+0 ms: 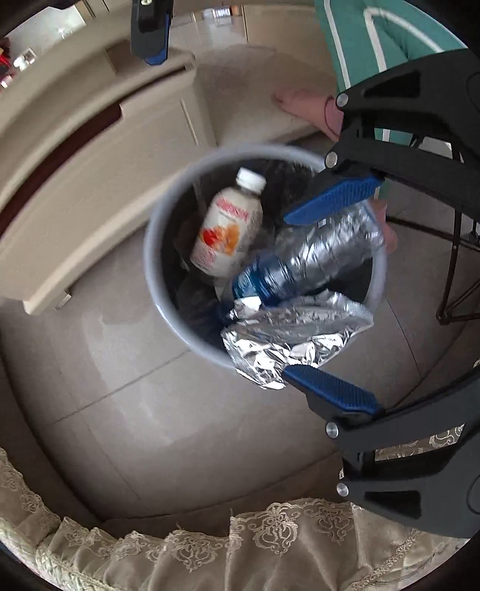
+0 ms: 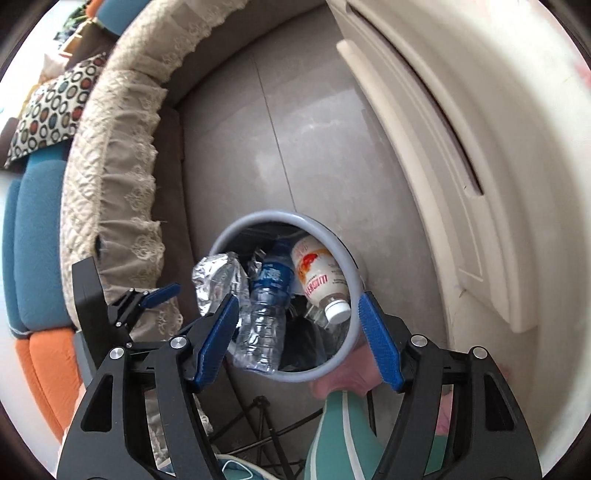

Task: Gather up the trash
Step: 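Carry foil wrapper and drink bottle over the grey bin and open both tools, then grasp the black stick with the left tool while the right grasps the snack wrapper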

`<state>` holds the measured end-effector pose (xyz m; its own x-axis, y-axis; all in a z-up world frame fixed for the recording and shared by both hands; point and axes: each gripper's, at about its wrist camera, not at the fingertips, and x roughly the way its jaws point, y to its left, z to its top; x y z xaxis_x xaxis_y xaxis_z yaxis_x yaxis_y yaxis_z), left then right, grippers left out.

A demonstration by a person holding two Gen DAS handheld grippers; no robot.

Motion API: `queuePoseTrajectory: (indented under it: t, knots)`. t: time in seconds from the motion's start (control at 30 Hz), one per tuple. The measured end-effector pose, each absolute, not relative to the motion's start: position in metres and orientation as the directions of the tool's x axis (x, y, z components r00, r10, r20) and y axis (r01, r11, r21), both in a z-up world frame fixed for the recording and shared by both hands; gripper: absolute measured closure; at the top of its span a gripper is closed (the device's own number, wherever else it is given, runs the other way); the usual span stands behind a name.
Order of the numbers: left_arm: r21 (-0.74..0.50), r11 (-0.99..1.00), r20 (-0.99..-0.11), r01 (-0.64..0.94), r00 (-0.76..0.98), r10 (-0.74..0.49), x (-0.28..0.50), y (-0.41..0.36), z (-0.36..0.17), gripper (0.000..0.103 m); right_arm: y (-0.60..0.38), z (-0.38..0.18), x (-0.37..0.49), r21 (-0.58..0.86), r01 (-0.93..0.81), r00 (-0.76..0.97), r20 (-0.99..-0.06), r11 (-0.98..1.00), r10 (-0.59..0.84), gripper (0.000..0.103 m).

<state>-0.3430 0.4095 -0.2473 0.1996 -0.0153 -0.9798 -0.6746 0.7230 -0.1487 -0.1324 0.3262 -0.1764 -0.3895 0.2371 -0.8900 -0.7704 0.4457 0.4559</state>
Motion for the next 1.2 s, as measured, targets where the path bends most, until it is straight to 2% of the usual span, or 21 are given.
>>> queuePoseTrajectory:
  t: [0.33, 0.4, 0.43, 0.5, 0.63, 0.77, 0.97, 1.2]
  knots:
    - [-0.168, 0.796, -0.943, -0.581, 0.331, 0.043, -0.302, 0.389, -0.153, 0.026, 0.285, -0.100, -0.088, 0.529, -0.731, -0.358, -0.835, 0.432, 0.417, 0.035]
    - [-0.150, 0.832, -0.928, -0.534, 0.366, 0.068, -0.283, 0.378, -0.127, 0.020, 0.269, -0.082, -0.070, 0.520, -0.731, -0.317, -0.832, 0.442, 0.454, 0.033]
    - [-0.133, 0.851, -0.917, -0.509, 0.389, 0.090, -0.272, 0.371, -0.114, 0.020, 0.259, -0.073, -0.060, 0.516, -0.731, -0.296, -0.830, 0.447, 0.473, 0.029]
    - [-0.099, 0.887, -0.894, -0.452, 0.432, 0.120, -0.246, 0.357, -0.086, 0.018, 0.231, -0.053, -0.036, 0.511, -0.719, -0.250, -0.823, 0.471, 0.510, 0.028]
    - [-0.124, 0.923, -0.854, -0.363, 0.513, 0.087, -0.186, 0.326, -0.045, 0.013, 0.162, -0.024, 0.013, 0.493, -0.677, -0.150, -0.819, 0.546, 0.554, 0.028]
    - [-0.133, 0.961, -0.838, -0.241, 0.545, 0.020, -0.126, 0.274, -0.031, 0.012, 0.071, -0.011, 0.067, 0.466, -0.580, -0.032, -0.833, 0.668, 0.553, 0.028]
    - [-0.147, 0.985, -0.839, -0.088, 0.538, -0.077, -0.041, 0.186, -0.038, 0.012, -0.051, -0.016, 0.121, 0.460, -0.416, 0.075, -0.842, 0.785, 0.534, 0.028]
    - [-0.124, 0.992, -0.869, 0.010, 0.482, -0.113, 0.005, 0.122, -0.060, 0.012, -0.137, -0.038, 0.111, 0.456, -0.358, 0.079, -0.855, 0.815, 0.513, 0.028]
